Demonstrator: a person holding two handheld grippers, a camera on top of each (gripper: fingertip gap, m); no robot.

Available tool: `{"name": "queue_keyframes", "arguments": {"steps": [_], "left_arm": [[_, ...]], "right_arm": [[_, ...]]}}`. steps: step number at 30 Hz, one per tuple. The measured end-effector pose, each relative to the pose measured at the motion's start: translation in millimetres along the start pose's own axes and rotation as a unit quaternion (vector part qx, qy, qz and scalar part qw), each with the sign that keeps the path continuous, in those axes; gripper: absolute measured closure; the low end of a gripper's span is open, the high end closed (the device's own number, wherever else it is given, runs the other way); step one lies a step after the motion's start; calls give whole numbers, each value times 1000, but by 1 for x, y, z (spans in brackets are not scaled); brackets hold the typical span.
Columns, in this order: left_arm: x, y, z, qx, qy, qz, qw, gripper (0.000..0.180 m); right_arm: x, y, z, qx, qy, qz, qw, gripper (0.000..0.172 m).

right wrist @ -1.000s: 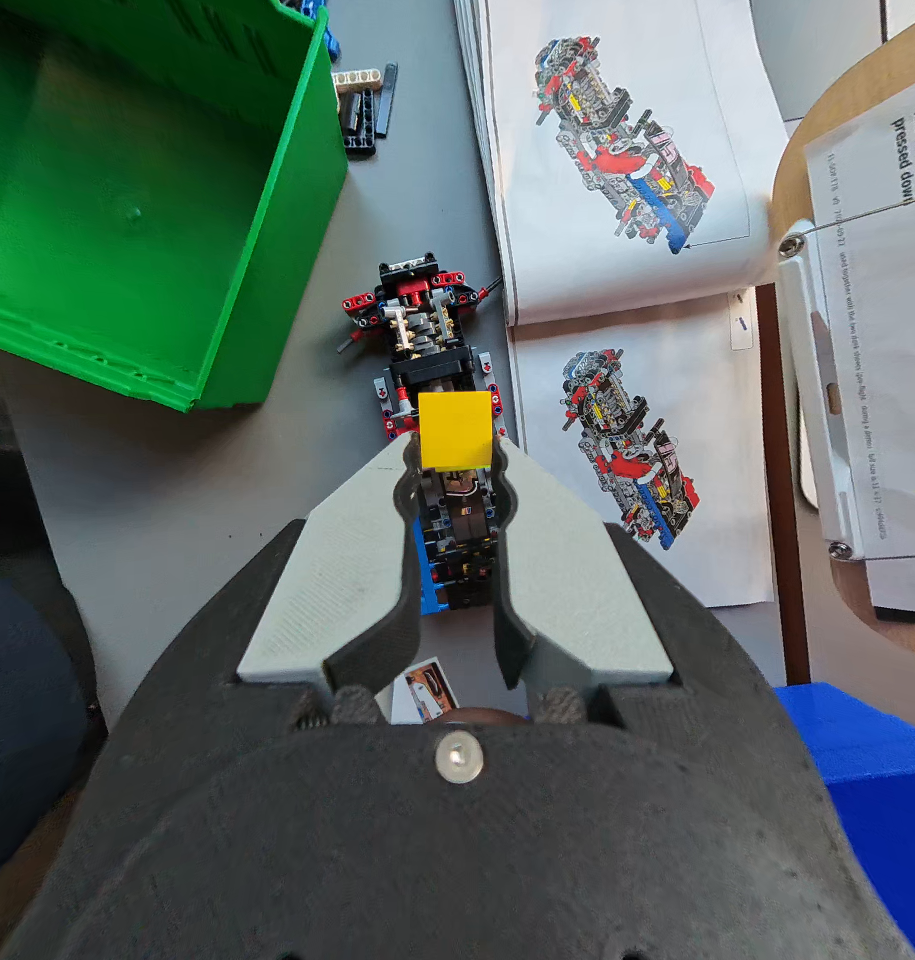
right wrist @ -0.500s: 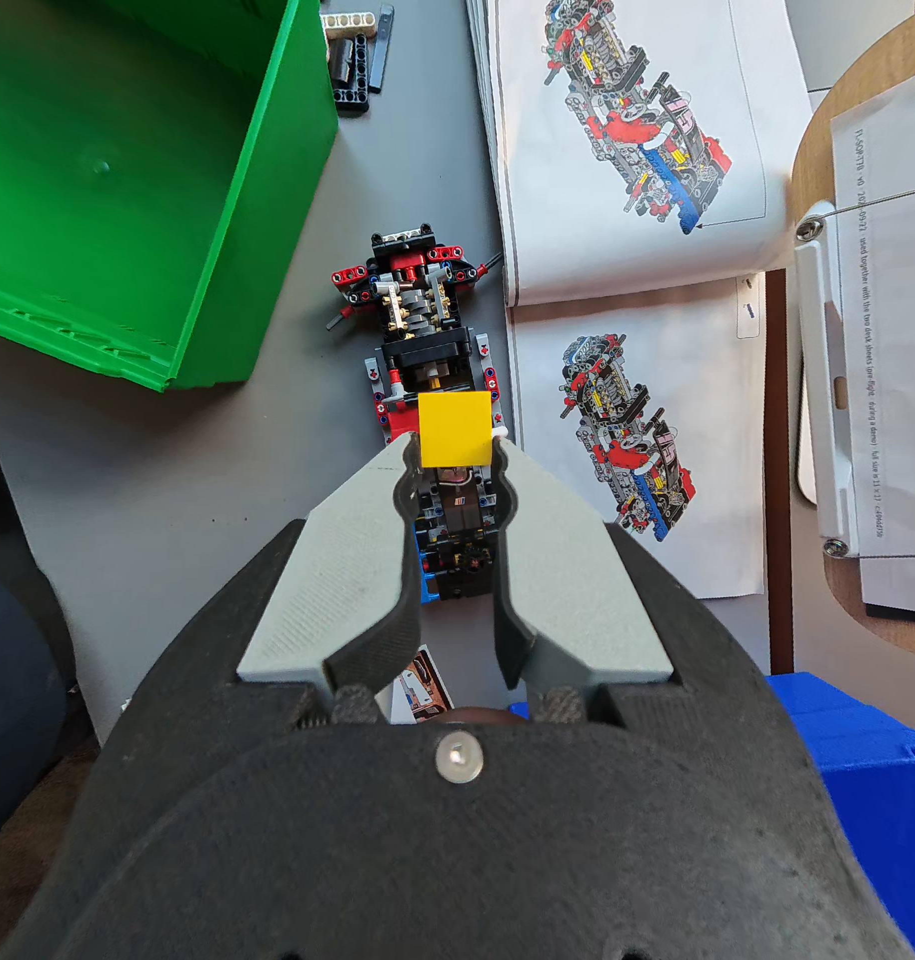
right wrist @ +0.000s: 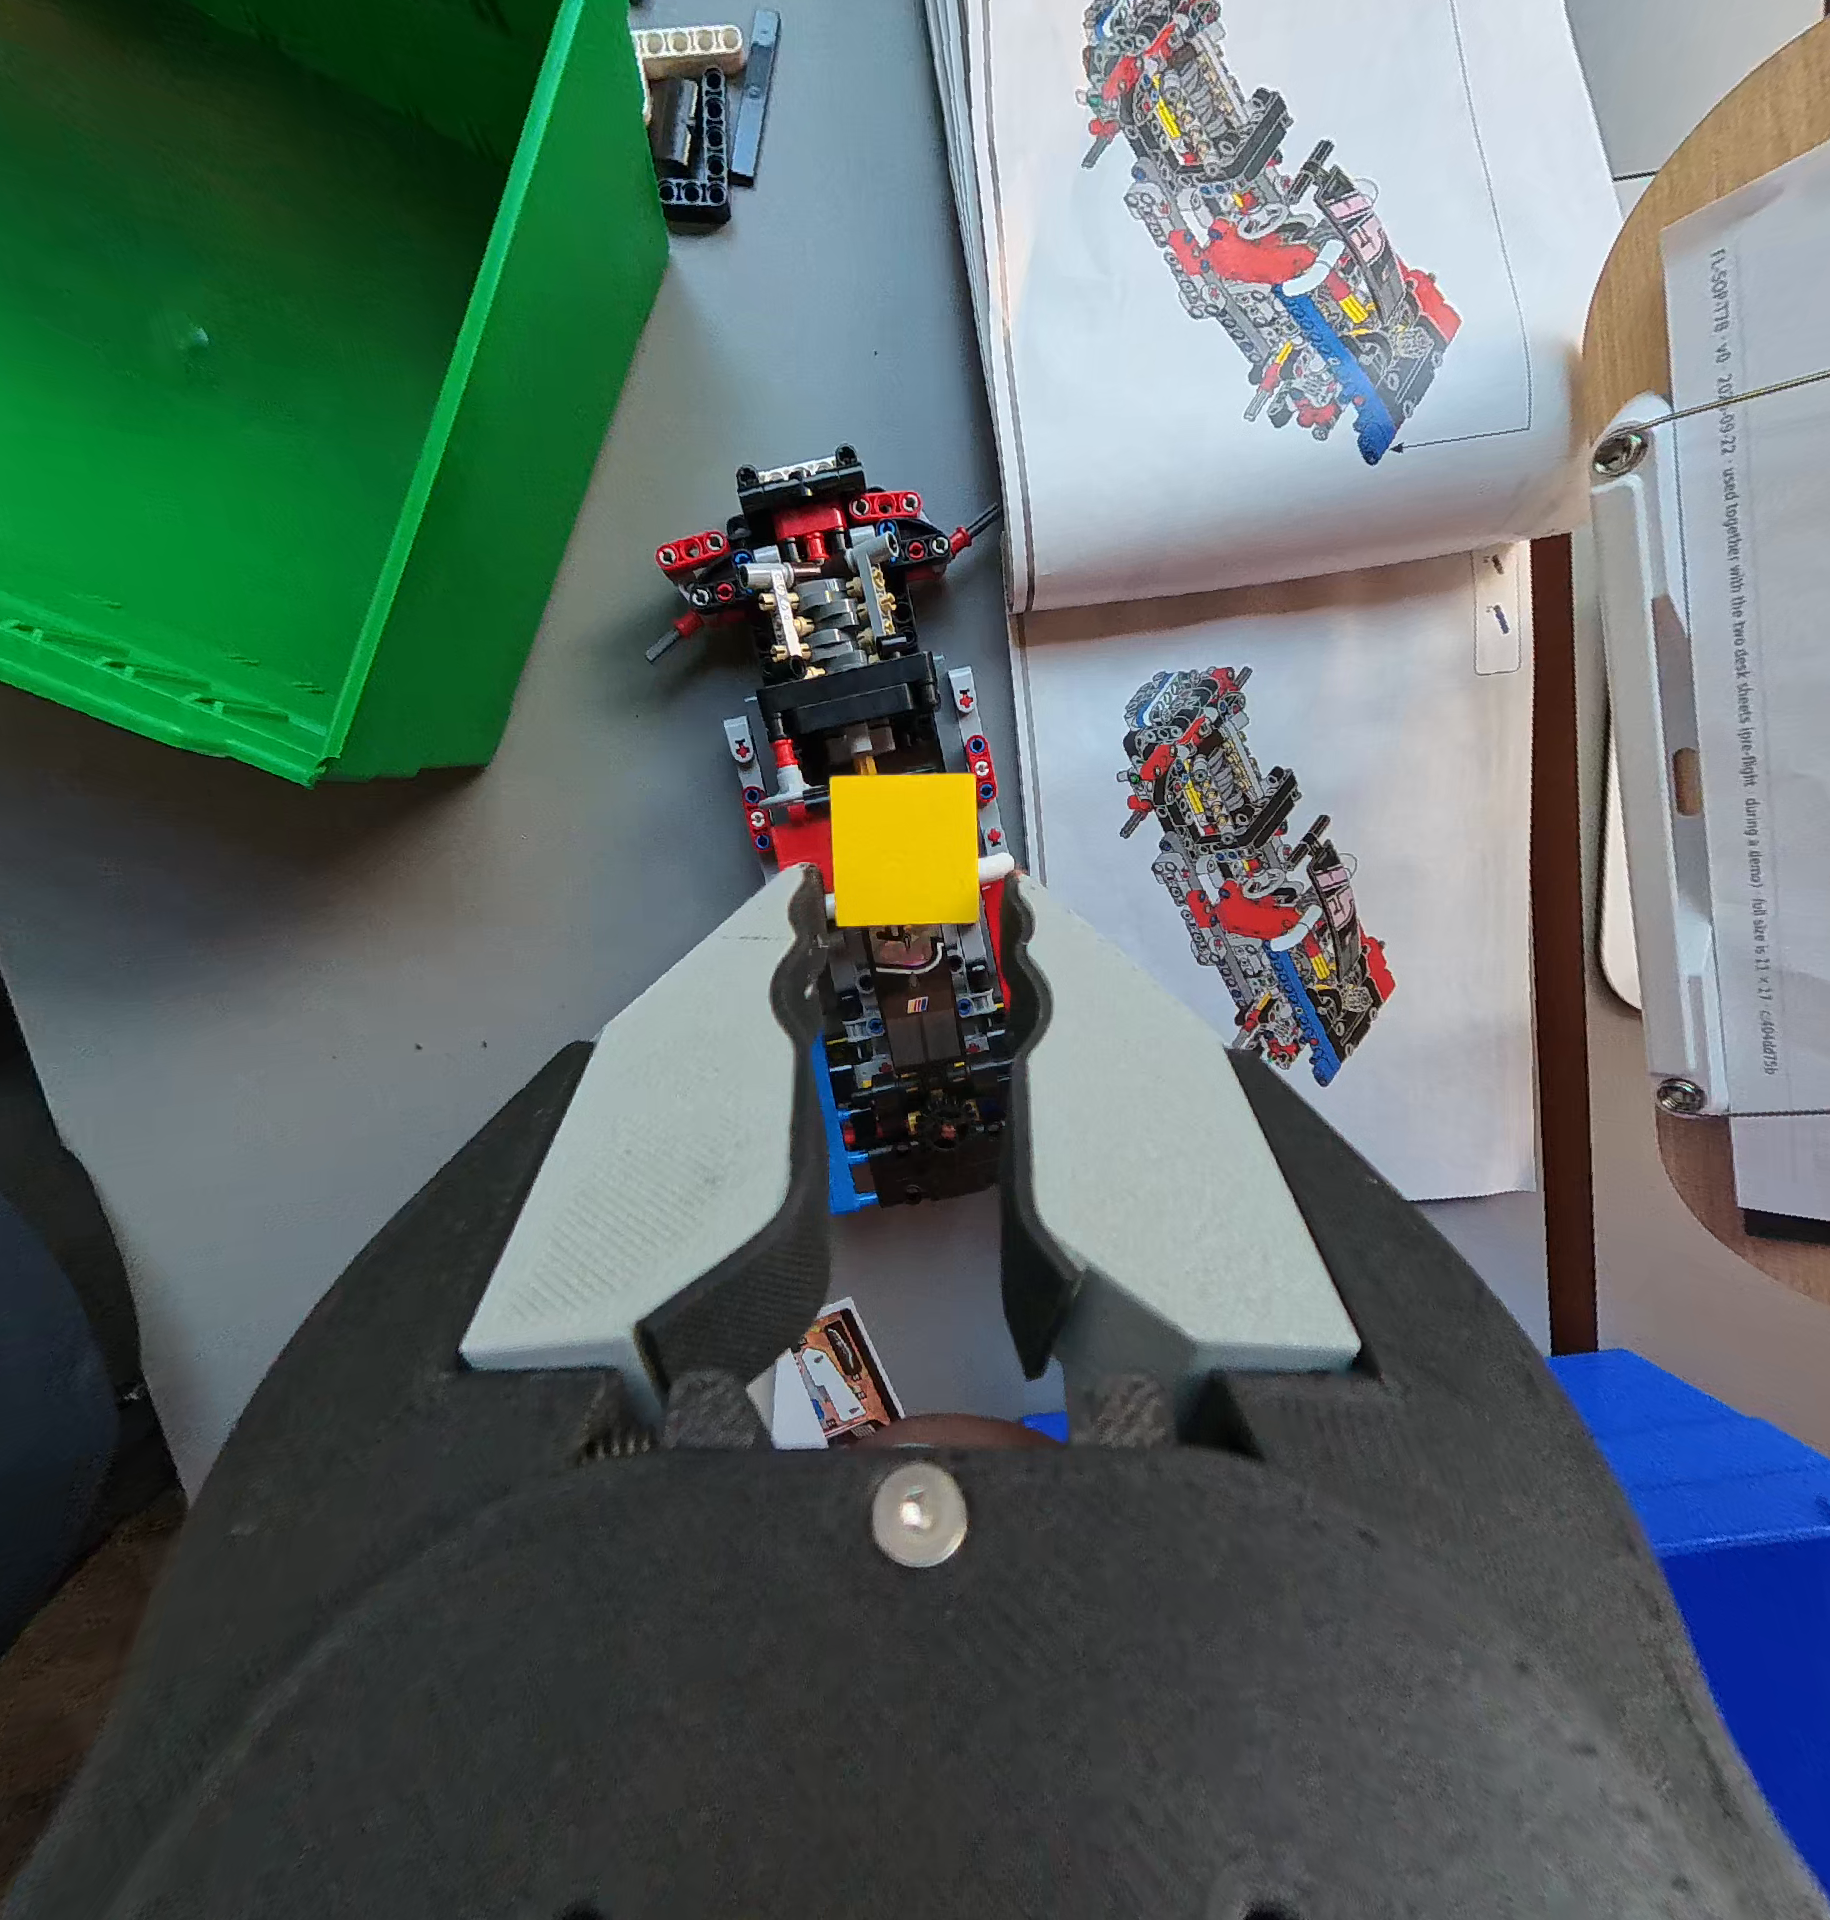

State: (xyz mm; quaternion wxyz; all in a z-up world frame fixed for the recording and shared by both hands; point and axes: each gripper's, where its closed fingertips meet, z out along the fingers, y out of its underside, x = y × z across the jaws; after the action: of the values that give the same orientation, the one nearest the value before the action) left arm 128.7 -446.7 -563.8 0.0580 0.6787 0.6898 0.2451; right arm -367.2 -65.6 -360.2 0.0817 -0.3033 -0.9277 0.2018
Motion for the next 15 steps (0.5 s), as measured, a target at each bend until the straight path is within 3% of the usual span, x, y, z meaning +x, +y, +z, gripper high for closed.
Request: {"name": "queue_keyframes", "arguments": {"steps": [8, 15], "left_arm": [[0, -3, -2, 0, -1, 3, 1000, 180], [0, -7, -3, 2, 0, 5, 1000, 180]], "right_arm": [[-6, -8, -7, 22, -17, 18, 999, 130], [0, -19, -50, 120, -27, 82, 989, 126]]}}
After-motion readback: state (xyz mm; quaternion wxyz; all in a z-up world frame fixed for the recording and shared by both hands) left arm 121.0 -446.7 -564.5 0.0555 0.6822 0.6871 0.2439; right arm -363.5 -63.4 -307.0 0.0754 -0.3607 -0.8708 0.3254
